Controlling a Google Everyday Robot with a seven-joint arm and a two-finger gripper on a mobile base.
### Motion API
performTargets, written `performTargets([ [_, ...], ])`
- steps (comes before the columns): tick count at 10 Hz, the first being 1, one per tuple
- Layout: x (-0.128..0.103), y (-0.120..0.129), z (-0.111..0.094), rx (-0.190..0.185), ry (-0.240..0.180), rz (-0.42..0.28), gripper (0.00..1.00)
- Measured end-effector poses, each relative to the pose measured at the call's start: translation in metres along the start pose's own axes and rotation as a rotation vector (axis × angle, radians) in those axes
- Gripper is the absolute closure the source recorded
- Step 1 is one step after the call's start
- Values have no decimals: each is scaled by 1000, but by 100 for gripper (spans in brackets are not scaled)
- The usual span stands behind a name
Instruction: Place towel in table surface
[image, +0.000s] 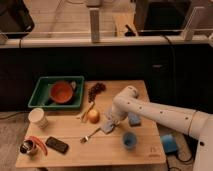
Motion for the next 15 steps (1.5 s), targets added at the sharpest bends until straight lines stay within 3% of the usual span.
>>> performTargets([
  [4, -16, -11, -14, 9, -15, -77, 20],
  [8, -45, -26, -43, 24, 25, -169, 20],
  [15, -45, -27, -43, 25, 27, -170, 20],
])
